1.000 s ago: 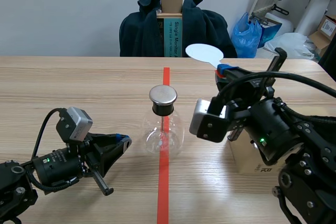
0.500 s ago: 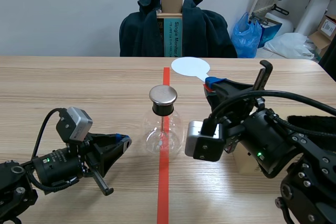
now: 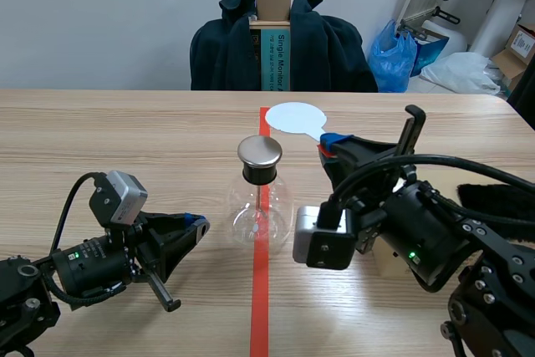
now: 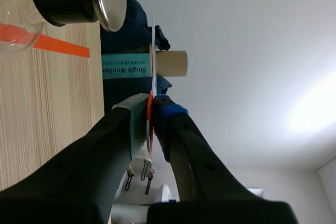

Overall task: Do the electroscope experiment.
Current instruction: 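Bring the plate to the electroscope and point at the metal foil, then move the plate toward and away from the electroscope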

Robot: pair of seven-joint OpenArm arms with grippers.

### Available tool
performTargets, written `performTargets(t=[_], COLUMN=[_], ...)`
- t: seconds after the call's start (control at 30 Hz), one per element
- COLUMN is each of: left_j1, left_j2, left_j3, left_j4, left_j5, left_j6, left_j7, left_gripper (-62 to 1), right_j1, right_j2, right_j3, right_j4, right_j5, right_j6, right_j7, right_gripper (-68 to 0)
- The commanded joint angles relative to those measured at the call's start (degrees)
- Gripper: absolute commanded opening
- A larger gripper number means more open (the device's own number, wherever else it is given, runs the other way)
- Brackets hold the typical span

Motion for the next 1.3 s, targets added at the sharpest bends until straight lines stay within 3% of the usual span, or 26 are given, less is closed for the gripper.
performTargets(t=[0.0, 0.57, 0.93, 1.27], left_j1=[-0.57, -0.57, -0.46, -0.44], left_j2=[0.59, 0.59, 0.59, 0.57], left_j3=[-0.31, -0.31, -0.31, -0.31], left_j4=[1.03, 1.03, 1.03, 1.03], left_j5=[-0.61, -0.61, -0.61, -0.61], left_j6=[0.09, 0.09, 0.13, 0.31], left_j7=[-0.96, -0.96, -0.98, -0.96], left_gripper=[-57.7, -57.7, -57.7, -57.7], right_j1=[0.52, 0.52, 0.15, -1.09], right_j2=[0.44, 0.46, 0.46, 0.44], right_j3=[0.42, 0.42, 0.42, 0.42], right_j4=[0.79, 0.79, 0.79, 0.81], right_j5=[0.2, -1.7, -3.54, -4.04], right_j6=[-0.76, -0.79, -0.81, -1.29], right_j7=[0.74, 10.14, 12.5, 10.88], right_gripper=[-66.7, -66.7, -66.7, -66.7])
